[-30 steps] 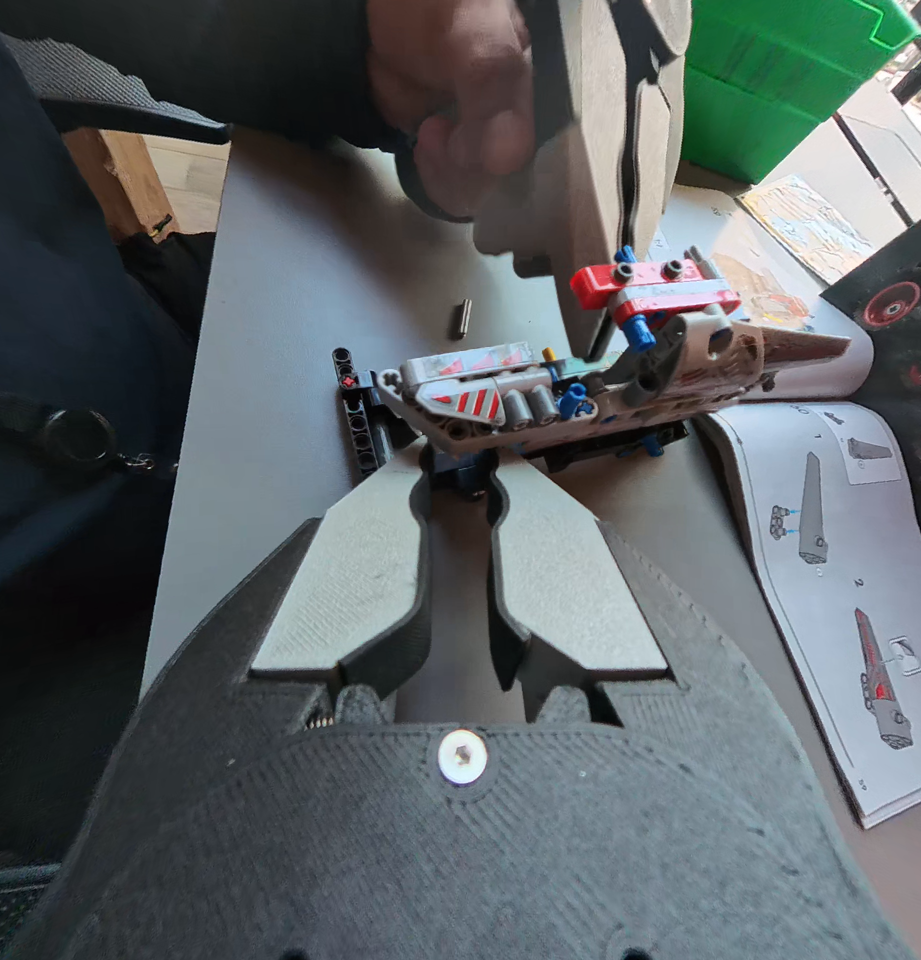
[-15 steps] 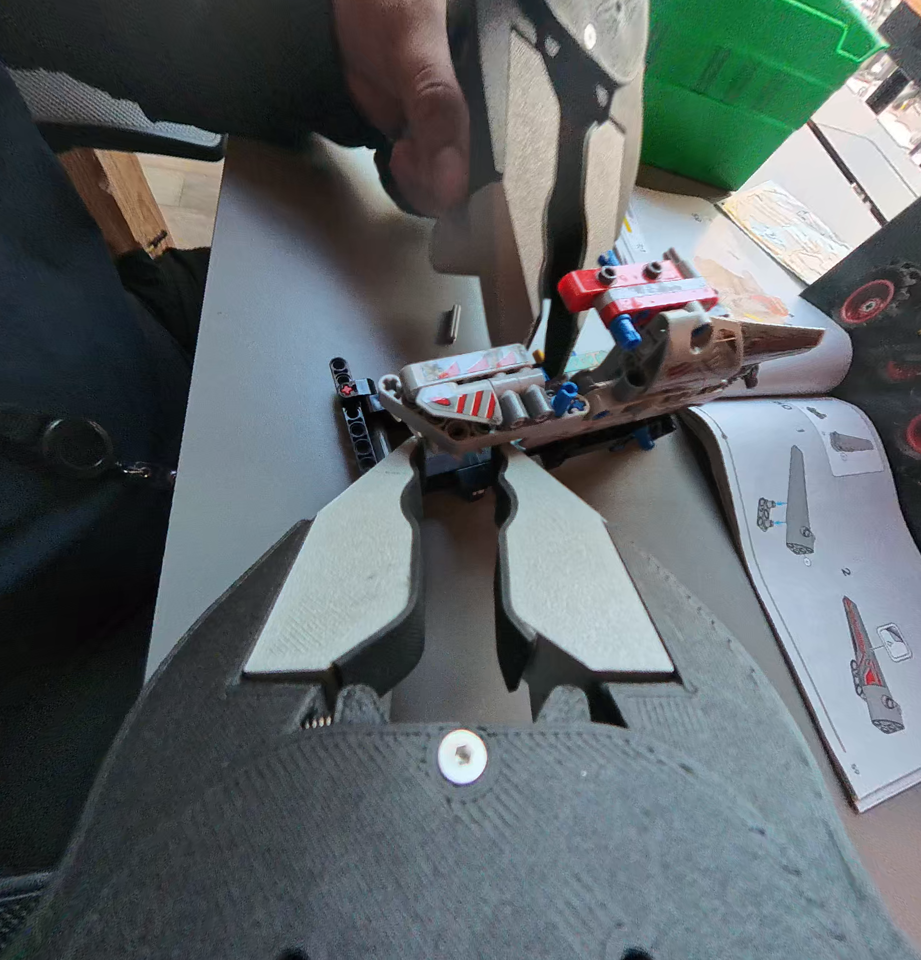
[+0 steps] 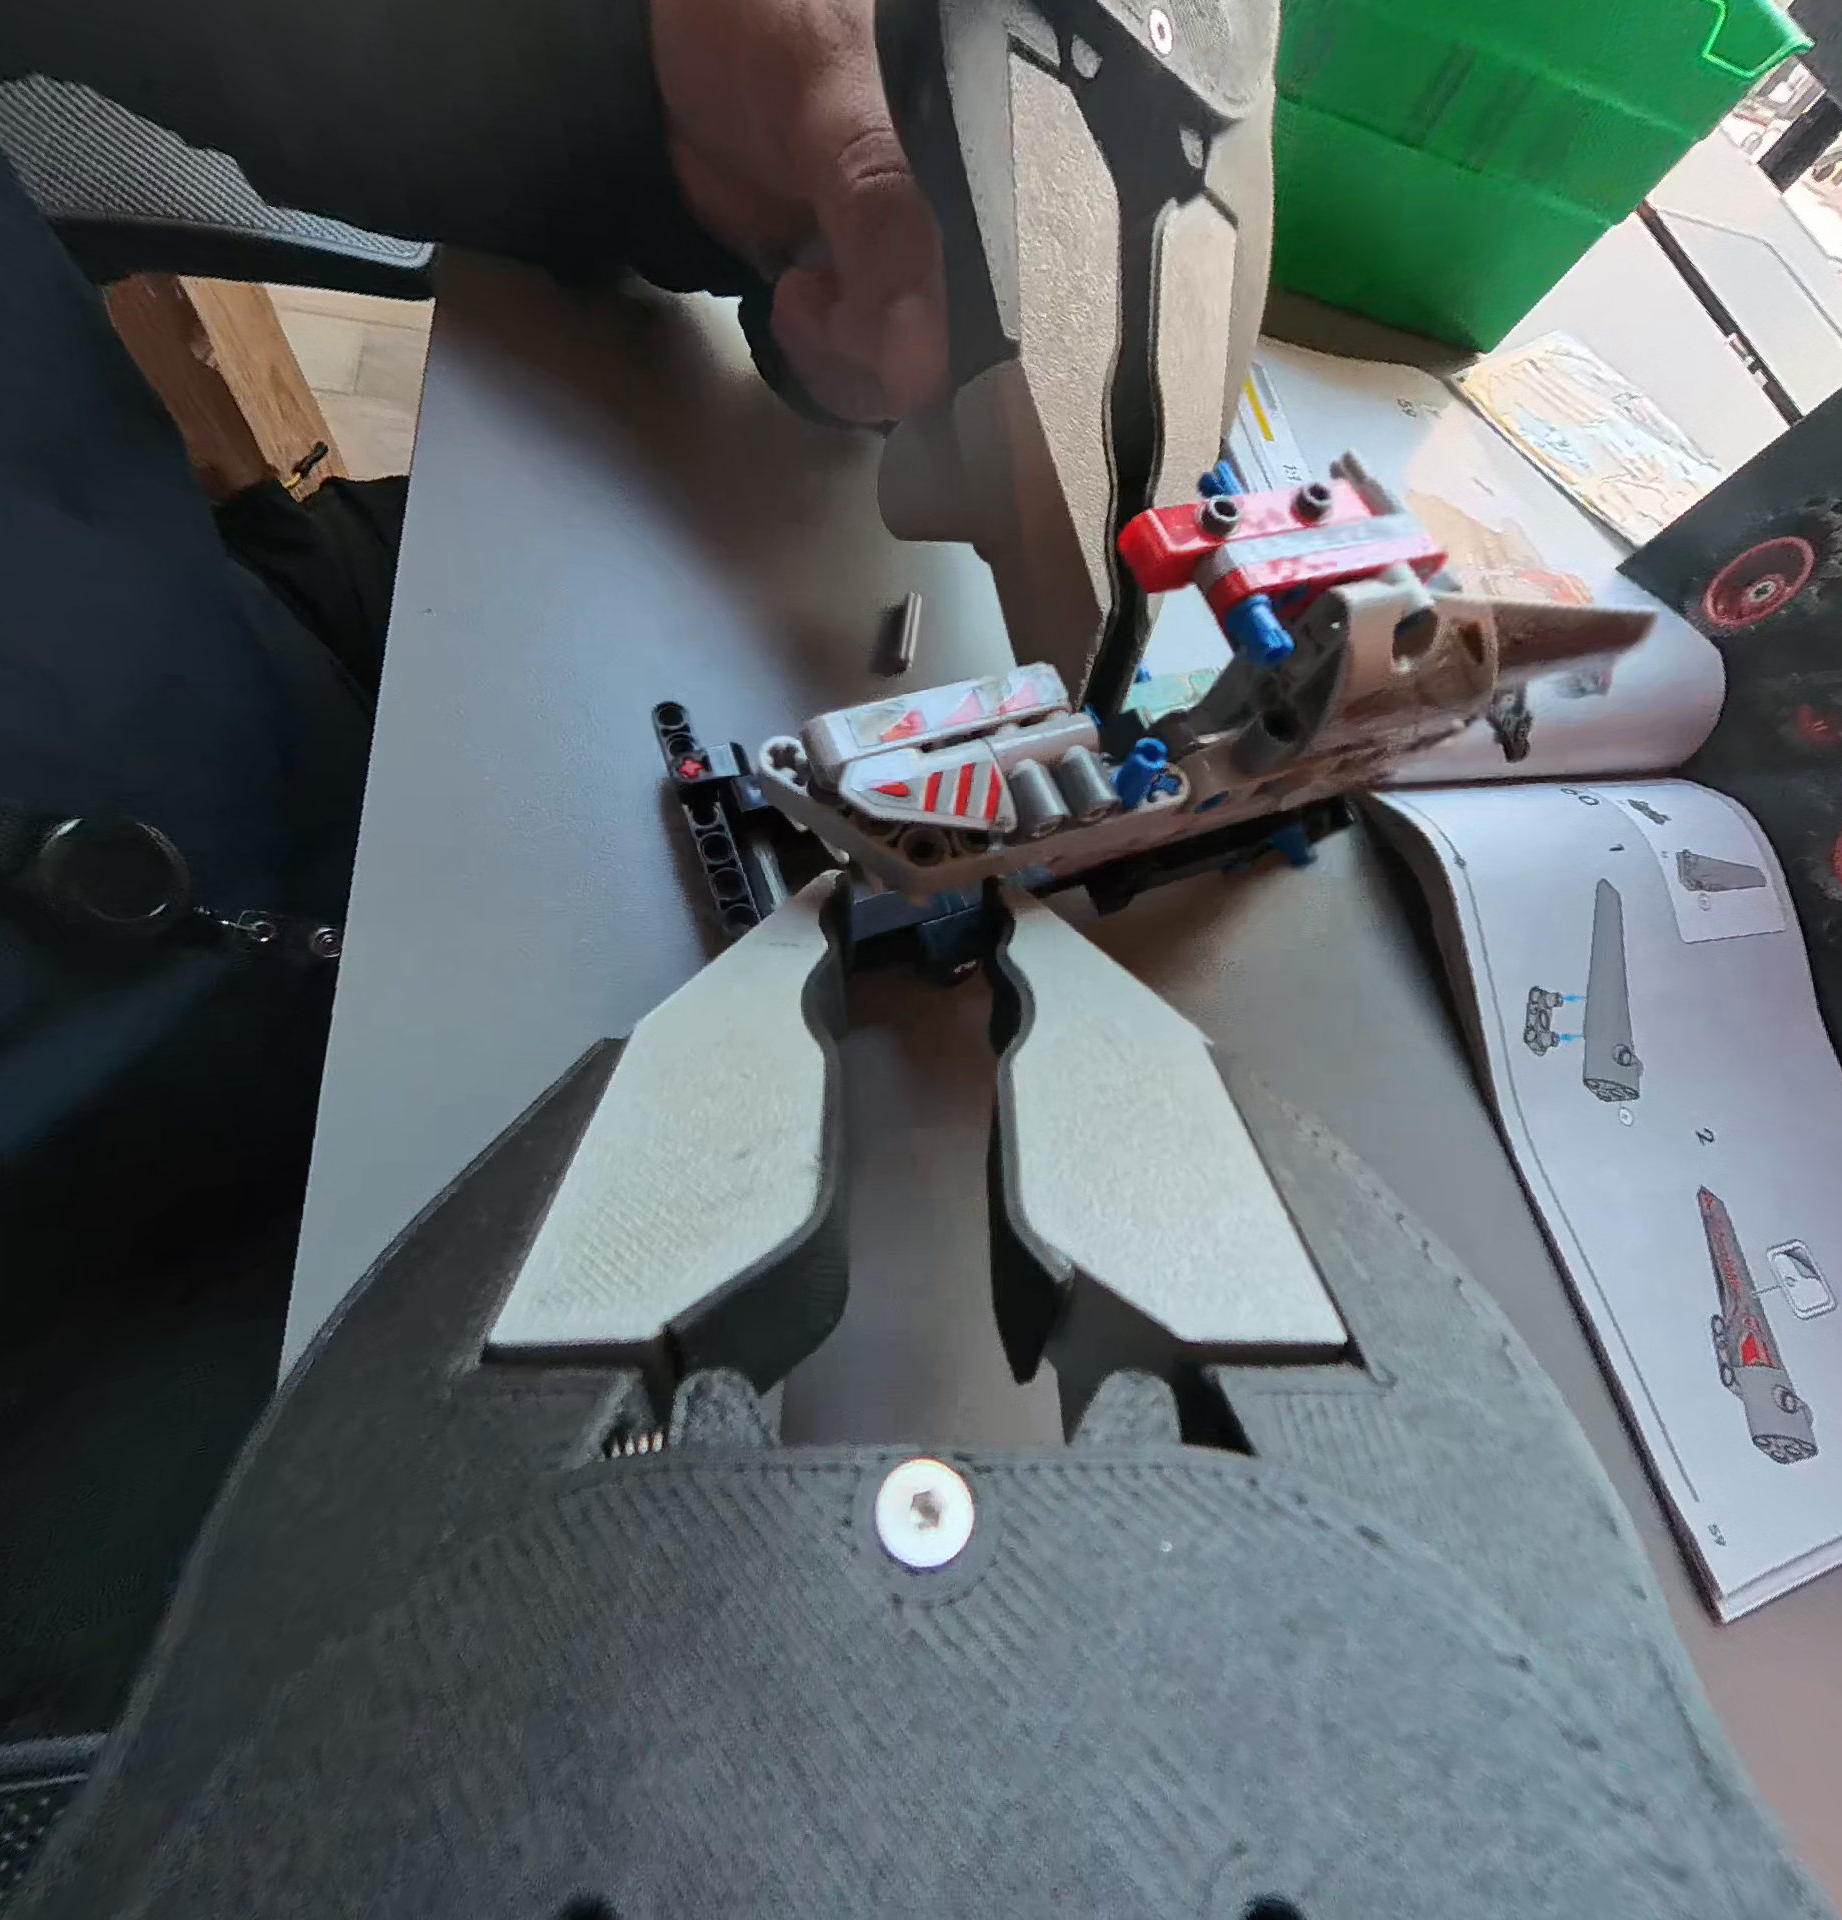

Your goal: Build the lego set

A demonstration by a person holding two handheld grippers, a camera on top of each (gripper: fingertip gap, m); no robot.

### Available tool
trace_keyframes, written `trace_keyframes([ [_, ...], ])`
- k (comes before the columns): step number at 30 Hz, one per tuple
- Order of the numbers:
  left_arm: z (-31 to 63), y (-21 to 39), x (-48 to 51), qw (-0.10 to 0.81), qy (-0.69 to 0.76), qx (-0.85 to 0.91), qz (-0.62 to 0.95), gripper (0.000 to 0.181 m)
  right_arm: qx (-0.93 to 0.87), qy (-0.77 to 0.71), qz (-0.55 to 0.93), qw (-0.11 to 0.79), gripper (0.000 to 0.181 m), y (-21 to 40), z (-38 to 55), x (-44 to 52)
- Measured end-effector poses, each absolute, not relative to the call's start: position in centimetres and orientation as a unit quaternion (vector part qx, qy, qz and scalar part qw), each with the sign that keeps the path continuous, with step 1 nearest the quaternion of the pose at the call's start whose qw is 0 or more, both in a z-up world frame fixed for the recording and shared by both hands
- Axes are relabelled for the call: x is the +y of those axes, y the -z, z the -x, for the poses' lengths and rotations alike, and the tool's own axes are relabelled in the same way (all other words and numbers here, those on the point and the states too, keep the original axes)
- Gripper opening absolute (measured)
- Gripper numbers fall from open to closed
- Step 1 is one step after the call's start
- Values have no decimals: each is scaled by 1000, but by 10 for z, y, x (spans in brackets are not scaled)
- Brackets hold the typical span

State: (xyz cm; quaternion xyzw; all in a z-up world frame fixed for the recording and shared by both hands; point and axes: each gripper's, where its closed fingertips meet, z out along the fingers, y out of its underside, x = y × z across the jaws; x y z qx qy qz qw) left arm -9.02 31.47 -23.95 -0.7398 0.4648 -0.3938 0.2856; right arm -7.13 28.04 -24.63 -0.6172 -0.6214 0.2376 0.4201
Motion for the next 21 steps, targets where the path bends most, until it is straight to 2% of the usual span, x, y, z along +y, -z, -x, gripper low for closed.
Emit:
trace_keyframes([
  [4,94,240,311,299,395,460,737,1,-604,-239,620,440,19,238,61,283],
  [9,98,239,312,304,396,448,742,1,-538,-279,612,508,20,179,55,270],
  [12,99,239,312,308,393,438,747,1,-462,-186,679,539,13,162,71,275],
  [18,102,238,306,321,386,415,759,1,-414,-3,767,491,51,202,78,292],
  [21,107,238,298,326,380,411,762,2,-406,-8,792,457,53,211,78,296],
])
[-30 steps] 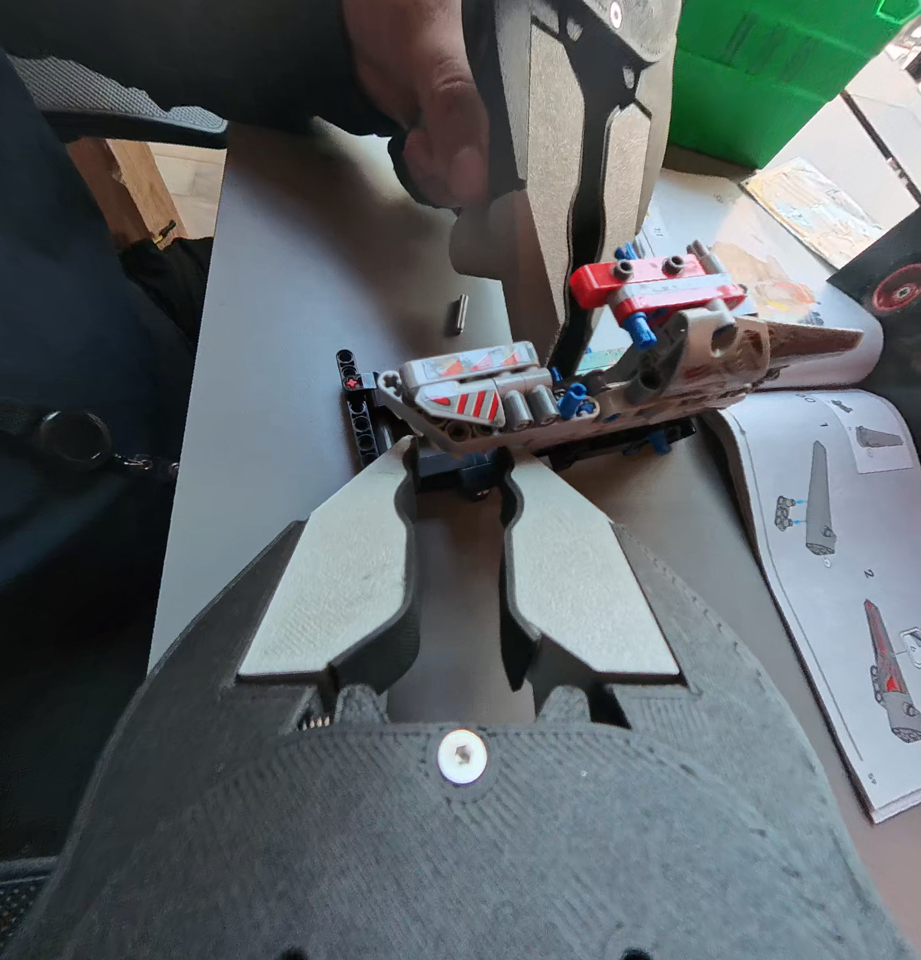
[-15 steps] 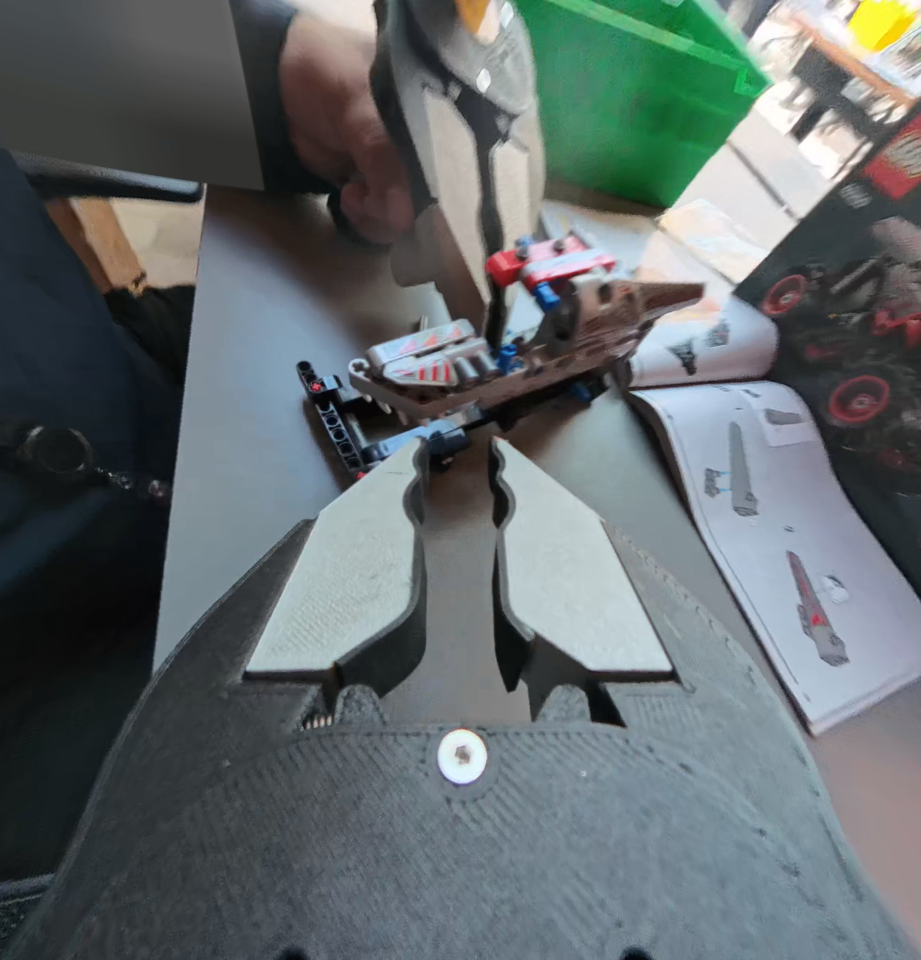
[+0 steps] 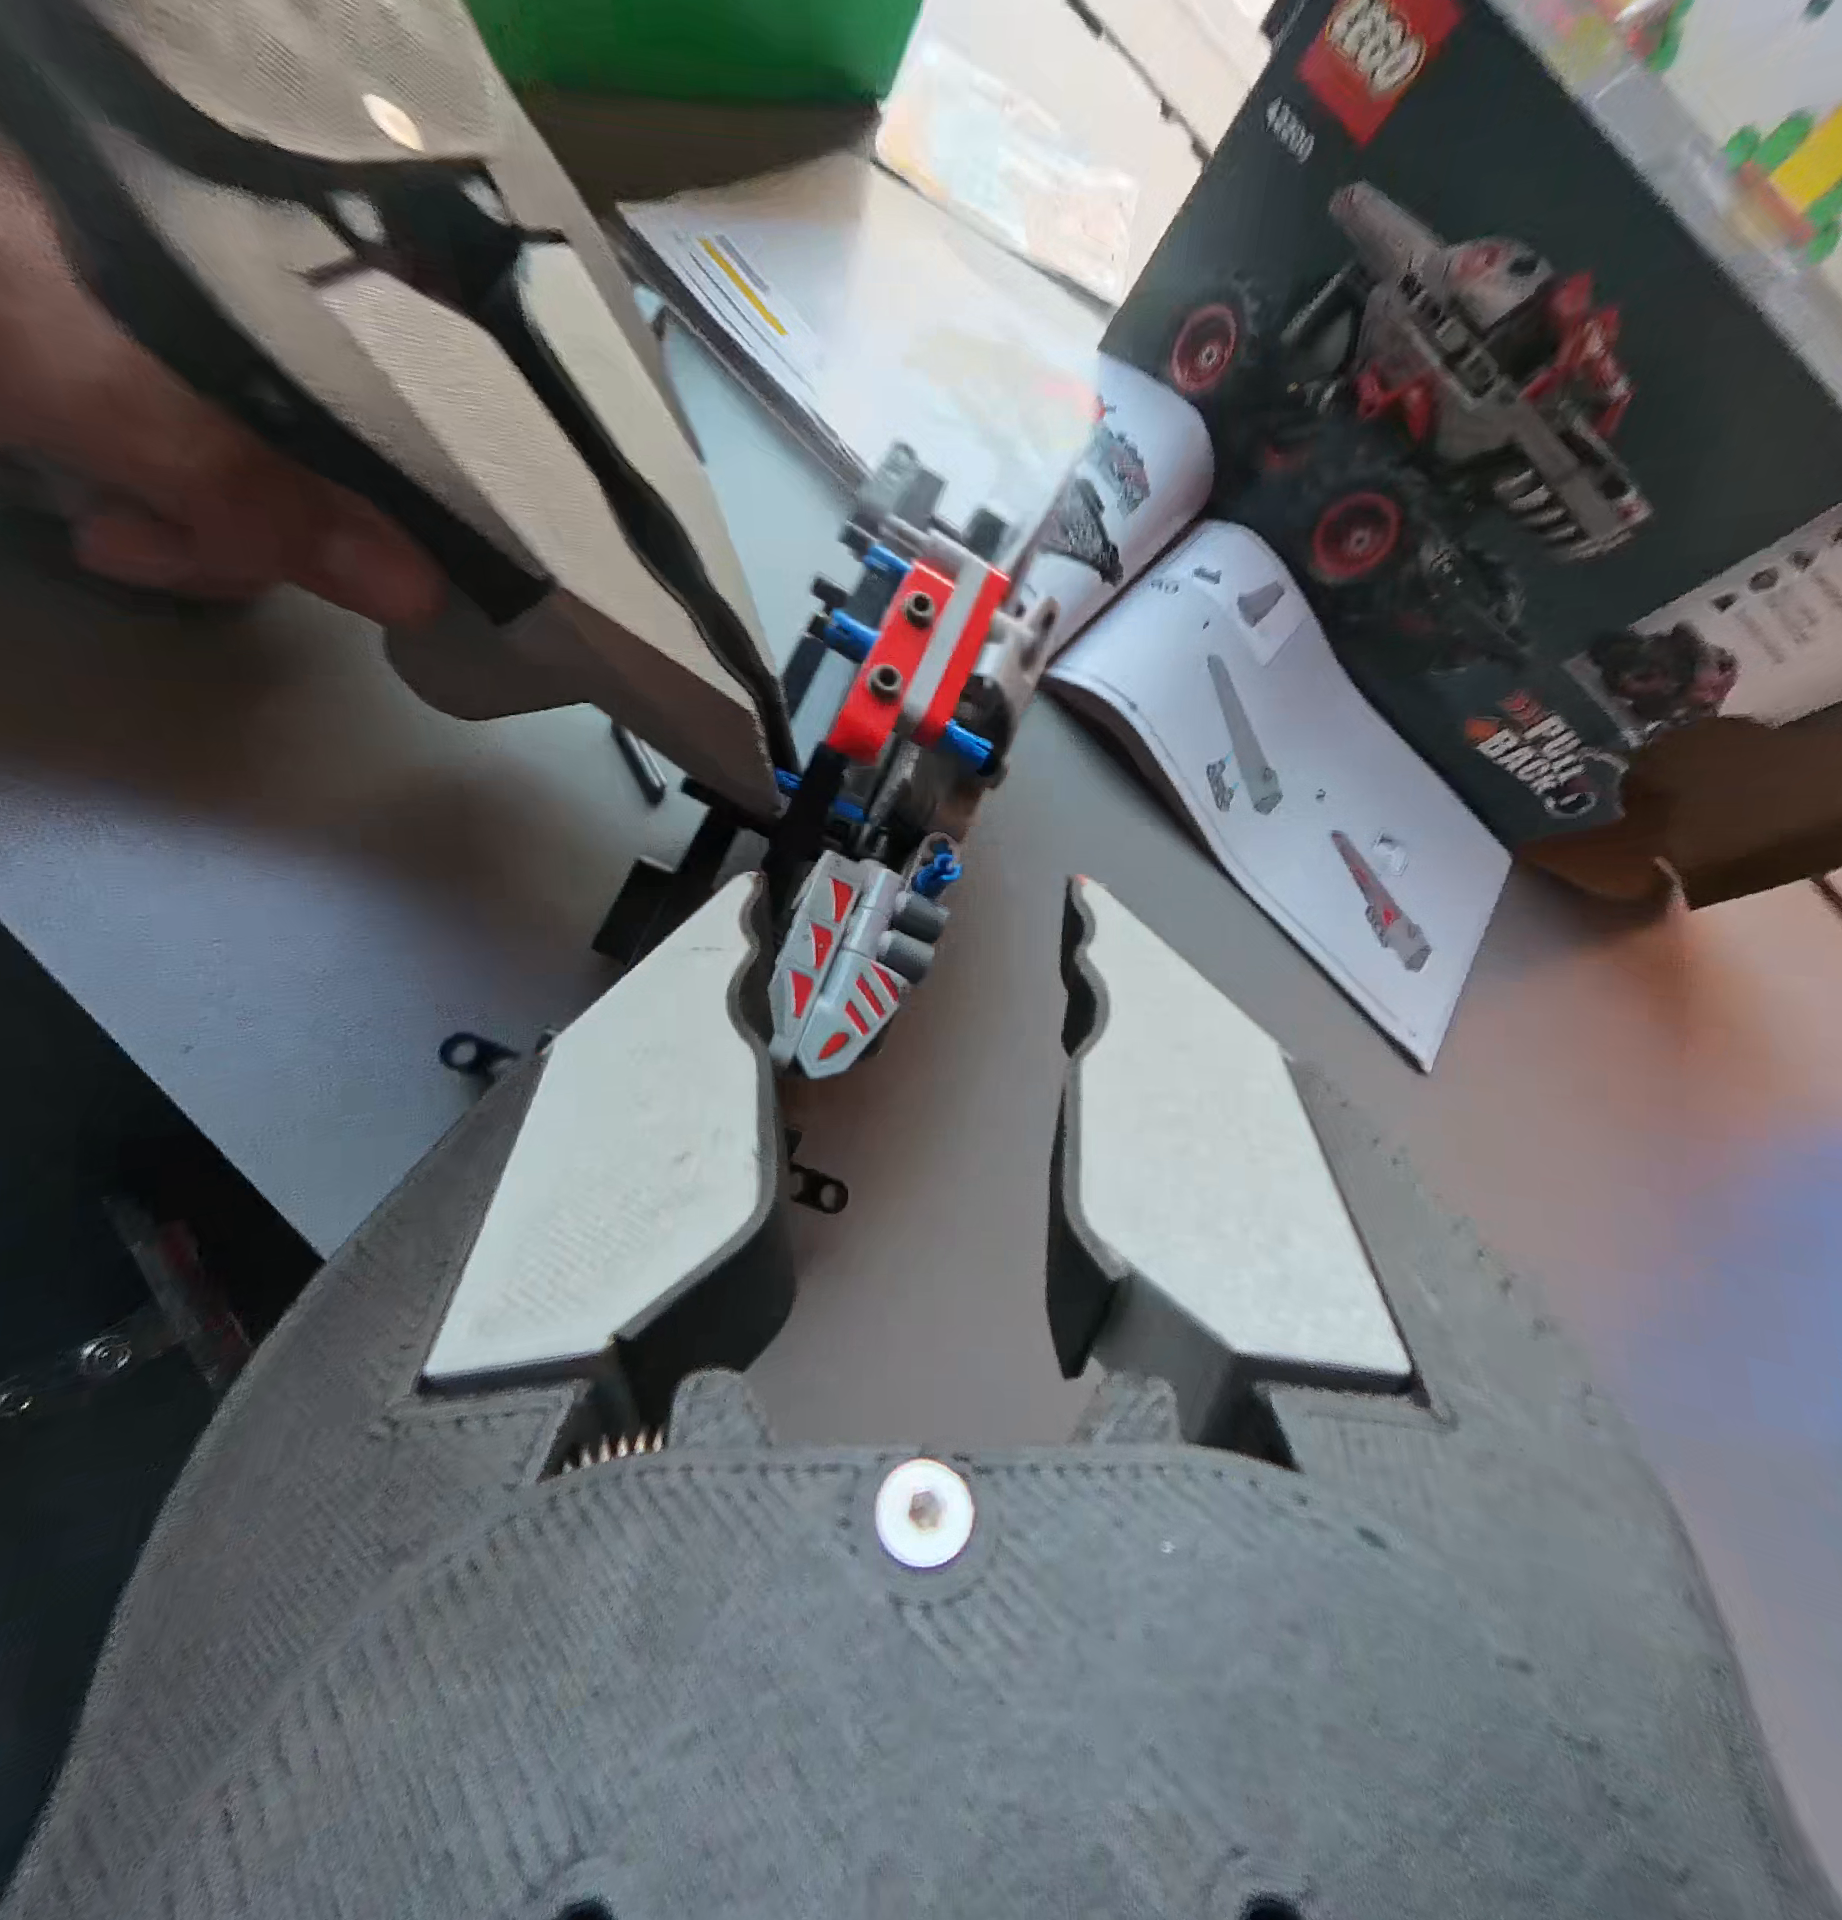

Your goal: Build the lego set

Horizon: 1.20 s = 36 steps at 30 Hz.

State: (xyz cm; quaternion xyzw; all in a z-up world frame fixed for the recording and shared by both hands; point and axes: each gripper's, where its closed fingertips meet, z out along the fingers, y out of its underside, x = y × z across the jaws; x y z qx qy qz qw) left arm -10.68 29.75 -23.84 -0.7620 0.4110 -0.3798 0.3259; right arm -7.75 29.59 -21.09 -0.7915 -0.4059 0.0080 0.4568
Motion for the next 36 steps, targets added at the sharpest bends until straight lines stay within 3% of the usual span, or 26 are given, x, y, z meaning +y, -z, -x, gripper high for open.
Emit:
trace_keyframes([
  [2,110,238,293,329,377,410,763,3,-402,-5,806,435,61,216,75,299],
  [11,117,239,287,339,362,415,763,3,-468,-125,820,306,37,251,104,297],
  [22,128,225,293,389,358,418,739,7,-483,-140,801,326,33,240,108,307],
  [36,115,239,295,461,162,533,691,15,-479,-254,784,303,36,238,105,301],
])
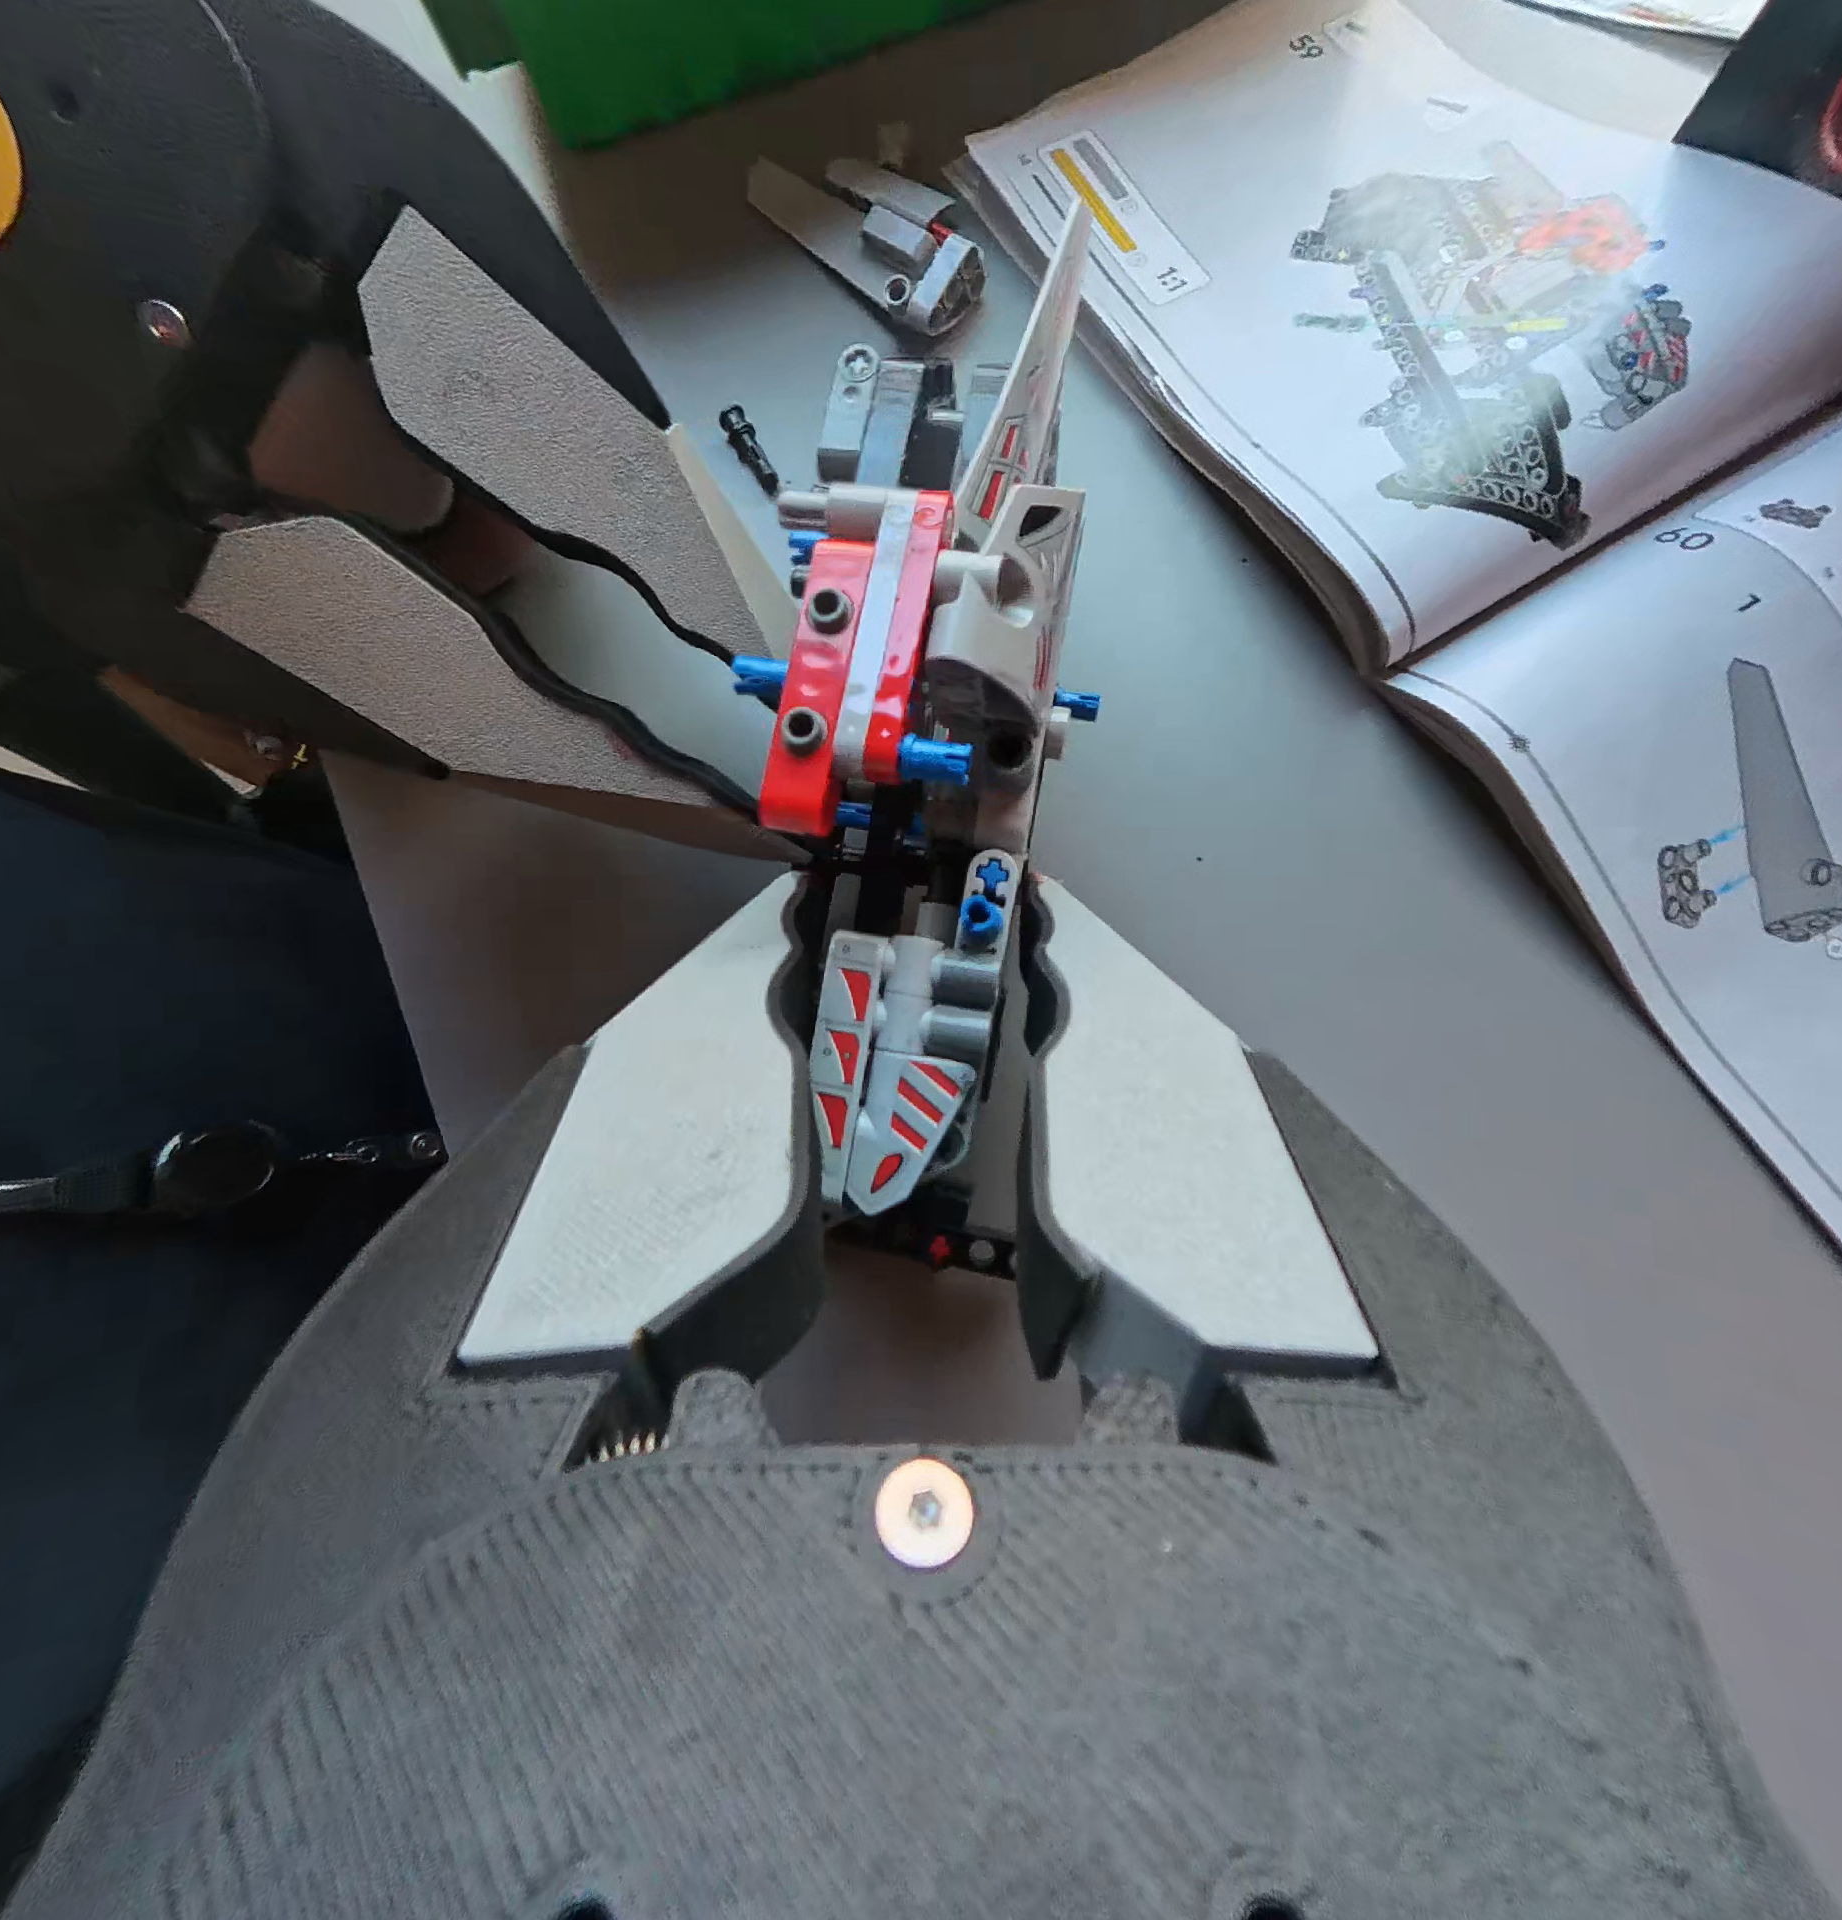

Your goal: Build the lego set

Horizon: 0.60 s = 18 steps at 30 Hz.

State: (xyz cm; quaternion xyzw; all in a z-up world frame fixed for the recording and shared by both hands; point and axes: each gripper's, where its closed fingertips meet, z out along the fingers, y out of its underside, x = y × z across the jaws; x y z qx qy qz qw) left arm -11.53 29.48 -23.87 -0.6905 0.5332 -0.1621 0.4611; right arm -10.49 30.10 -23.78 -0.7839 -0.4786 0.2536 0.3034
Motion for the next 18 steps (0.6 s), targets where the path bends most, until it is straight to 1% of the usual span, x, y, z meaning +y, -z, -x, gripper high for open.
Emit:
trace_keyframes([
  [2,114,238,295,465,156,534,689,15,-489,-249,777,309,37,239,104,301],
  [5,114,237,293,464,167,529,690,24,-491,-243,780,302,37,243,104,301],
  [8,114,237,294,468,157,530,689,27,-499,-233,776,307,41,247,105,301],
  [12,113,237,296,466,149,532,691,27,-503,-230,773,312,41,247,104,301],
  [18,110,232,294,487,126,546,670,27,-517,-233,761,314,43,247,106,298],
])
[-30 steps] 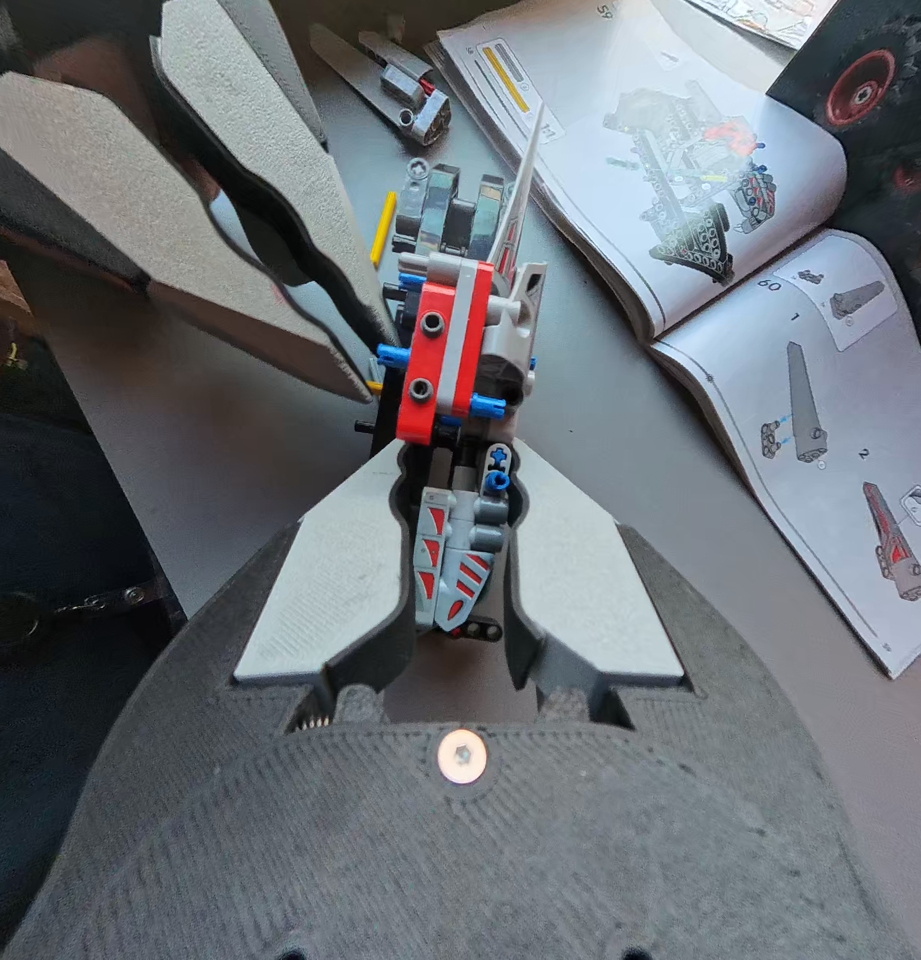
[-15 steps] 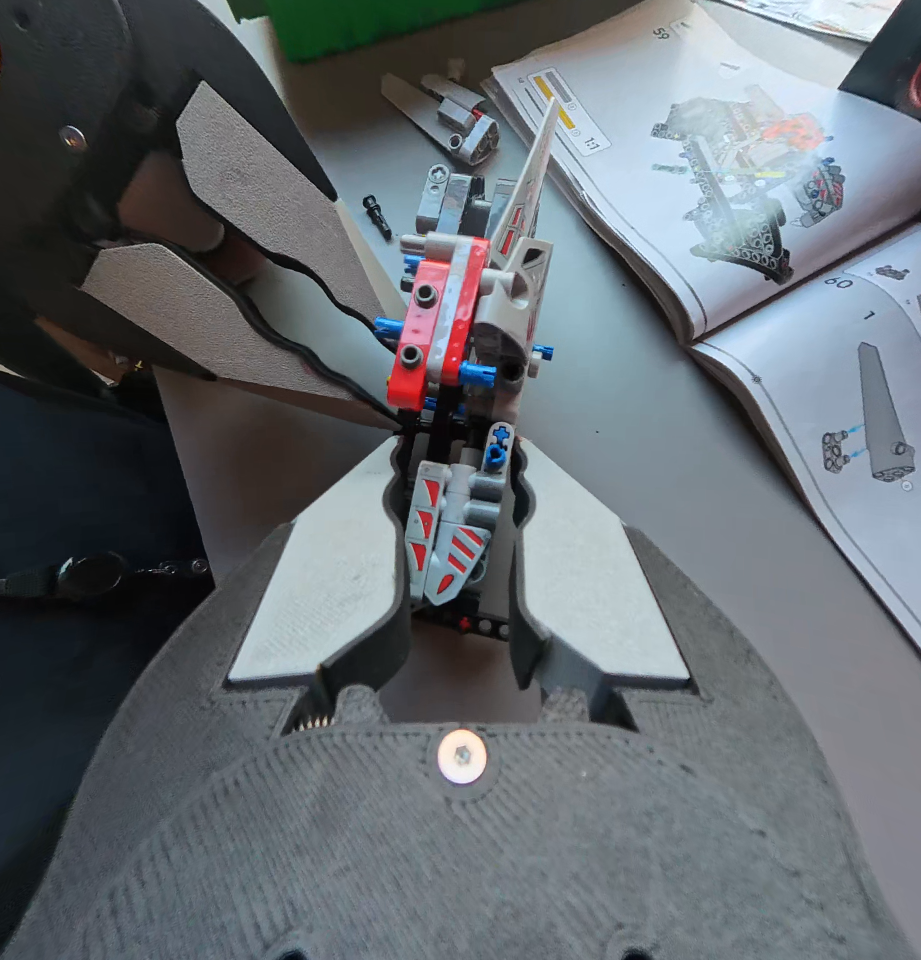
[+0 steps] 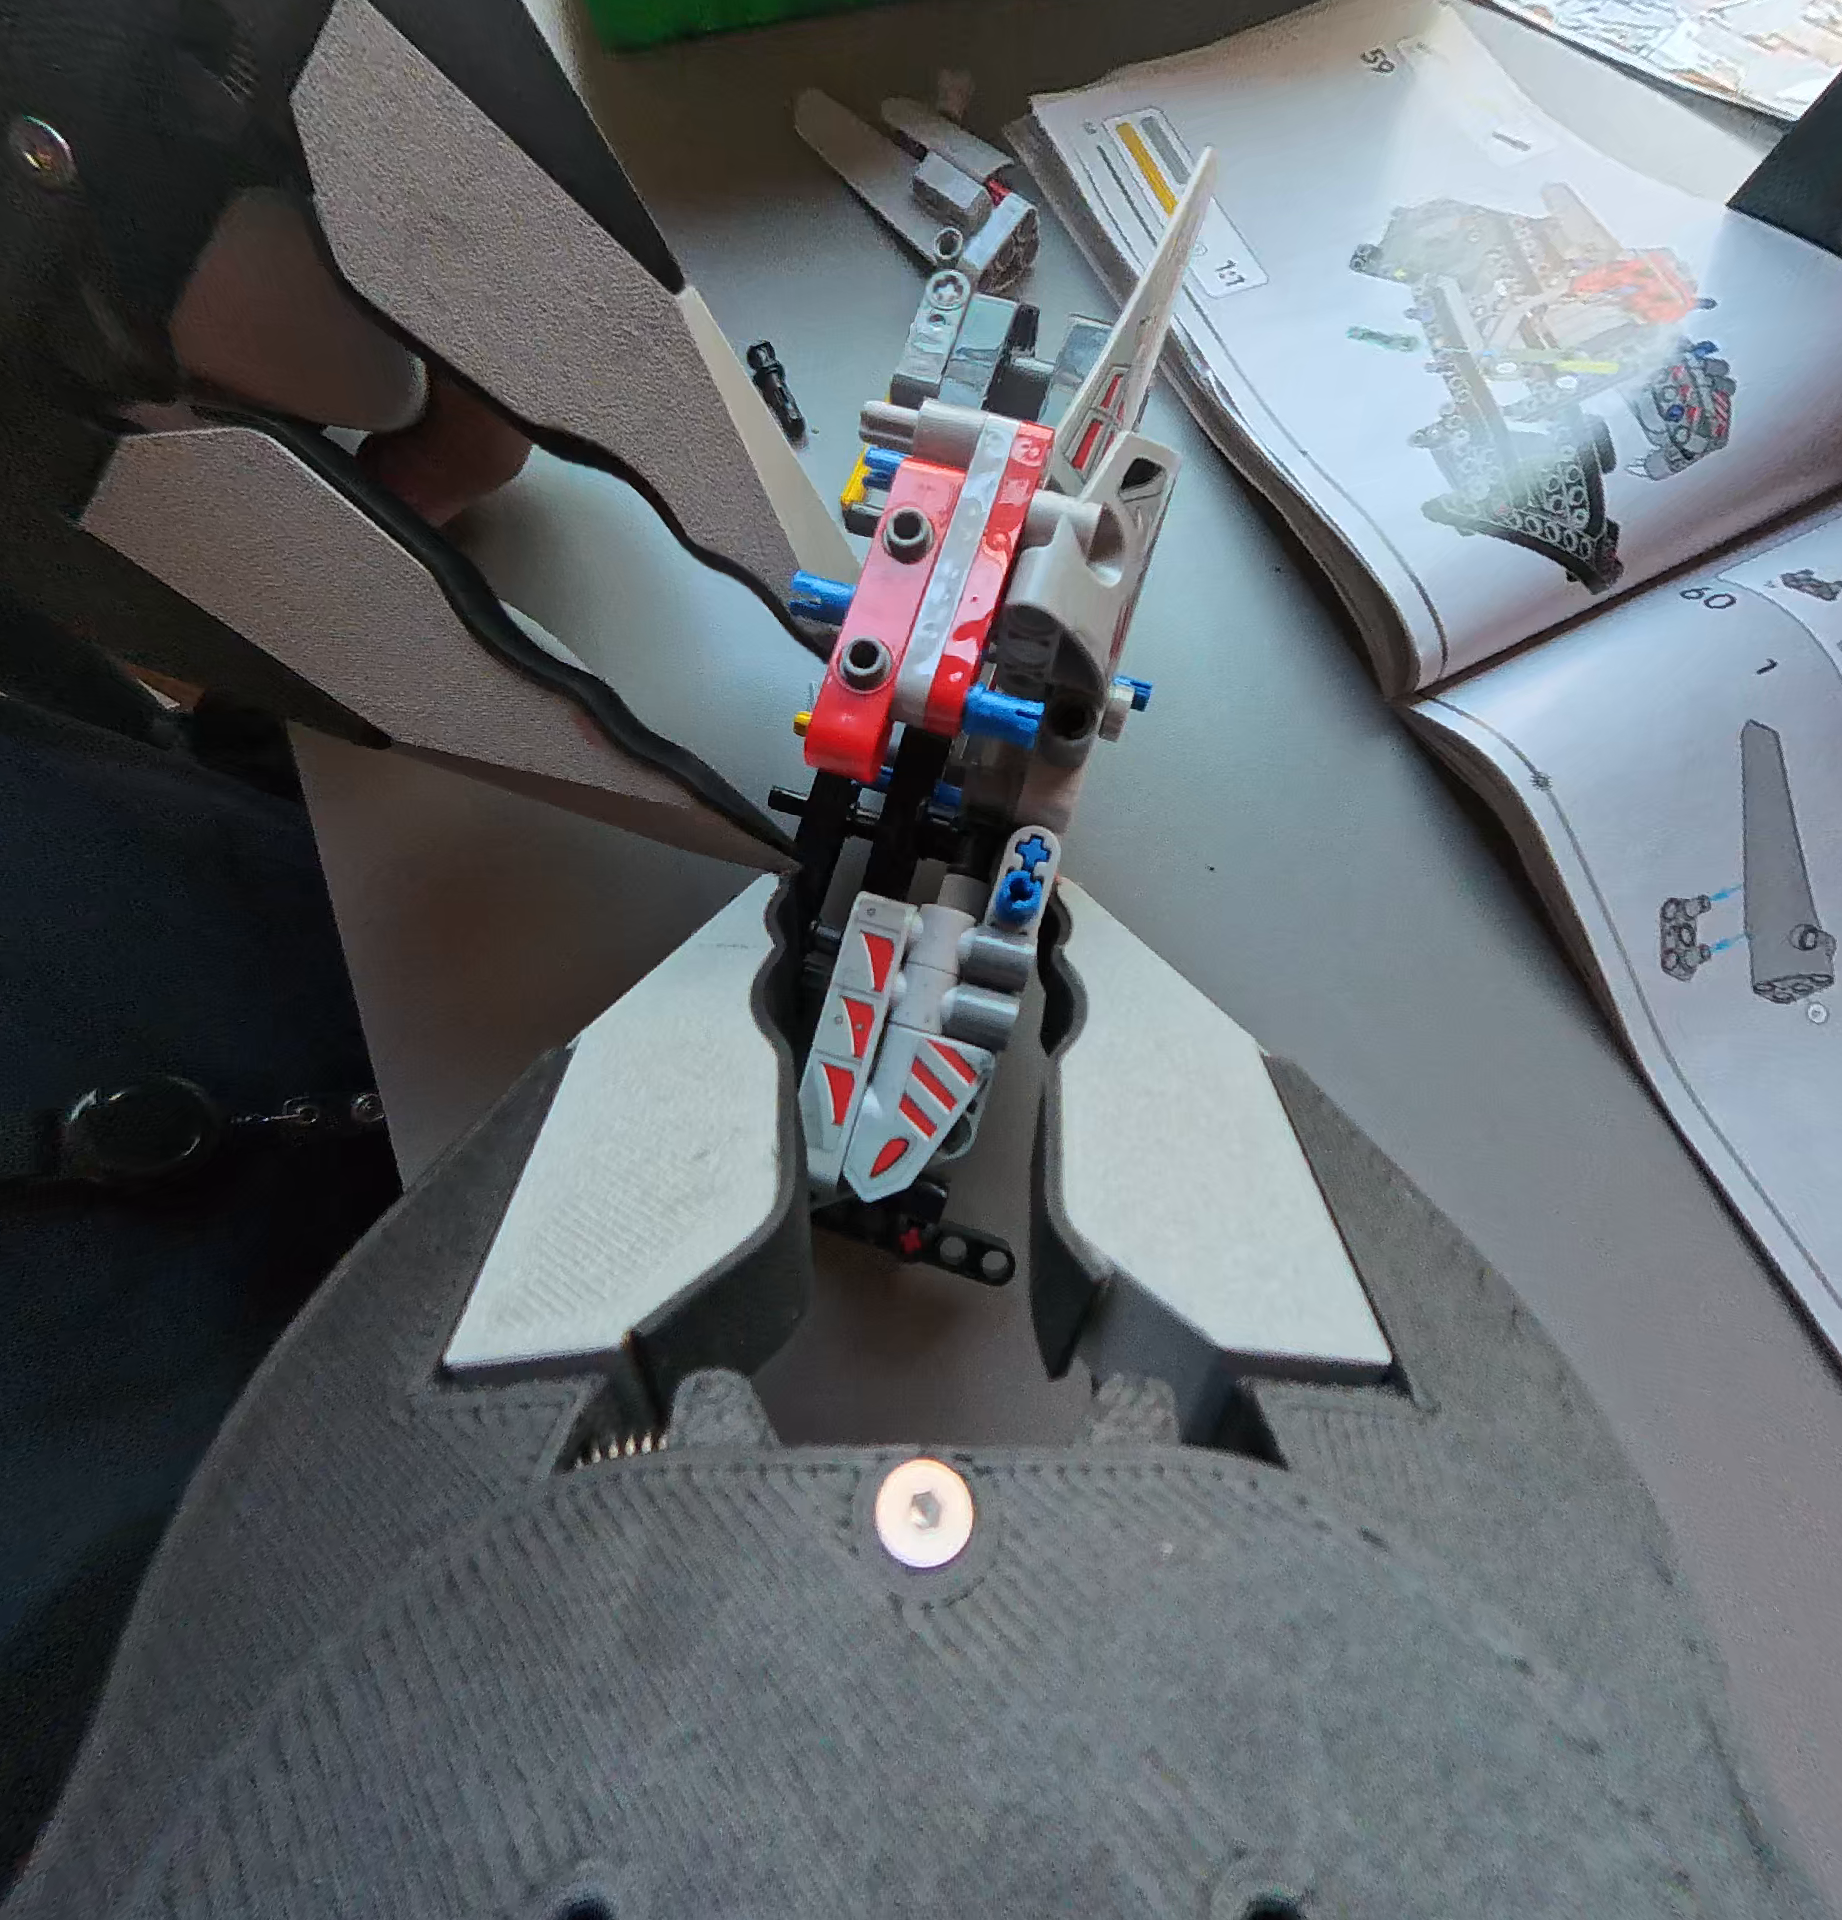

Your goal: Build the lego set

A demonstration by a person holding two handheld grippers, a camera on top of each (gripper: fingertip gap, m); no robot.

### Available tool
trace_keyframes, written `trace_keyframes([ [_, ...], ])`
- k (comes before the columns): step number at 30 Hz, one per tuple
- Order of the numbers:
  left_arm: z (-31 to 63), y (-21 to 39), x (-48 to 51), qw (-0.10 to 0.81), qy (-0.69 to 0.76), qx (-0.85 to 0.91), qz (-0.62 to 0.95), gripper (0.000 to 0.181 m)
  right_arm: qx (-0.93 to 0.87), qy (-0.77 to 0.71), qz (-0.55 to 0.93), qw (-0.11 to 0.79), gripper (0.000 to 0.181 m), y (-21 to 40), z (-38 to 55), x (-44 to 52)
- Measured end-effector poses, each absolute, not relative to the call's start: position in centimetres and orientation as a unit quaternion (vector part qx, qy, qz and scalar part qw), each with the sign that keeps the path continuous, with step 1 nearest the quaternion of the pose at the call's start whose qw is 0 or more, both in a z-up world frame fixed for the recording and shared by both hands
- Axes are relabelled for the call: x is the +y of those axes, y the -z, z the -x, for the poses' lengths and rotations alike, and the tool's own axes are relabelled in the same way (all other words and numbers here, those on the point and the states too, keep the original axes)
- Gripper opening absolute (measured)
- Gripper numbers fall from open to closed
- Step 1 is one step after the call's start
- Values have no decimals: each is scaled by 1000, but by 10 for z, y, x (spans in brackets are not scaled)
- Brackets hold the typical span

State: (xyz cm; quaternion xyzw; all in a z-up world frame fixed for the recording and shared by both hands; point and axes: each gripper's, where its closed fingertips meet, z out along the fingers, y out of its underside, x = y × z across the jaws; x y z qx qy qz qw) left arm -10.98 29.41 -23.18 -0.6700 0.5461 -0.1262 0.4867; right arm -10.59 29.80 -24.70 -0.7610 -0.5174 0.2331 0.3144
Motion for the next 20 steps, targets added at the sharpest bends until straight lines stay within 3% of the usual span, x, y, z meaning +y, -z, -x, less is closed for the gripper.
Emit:
trace_keyframes([
  [18,111,239,302,398,71,642,651,19,-522,-243,752,321,47,248,106,297],
  [20,114,239,303,382,78,651,652,18,-511,-226,761,329,40,247,104,302],
])
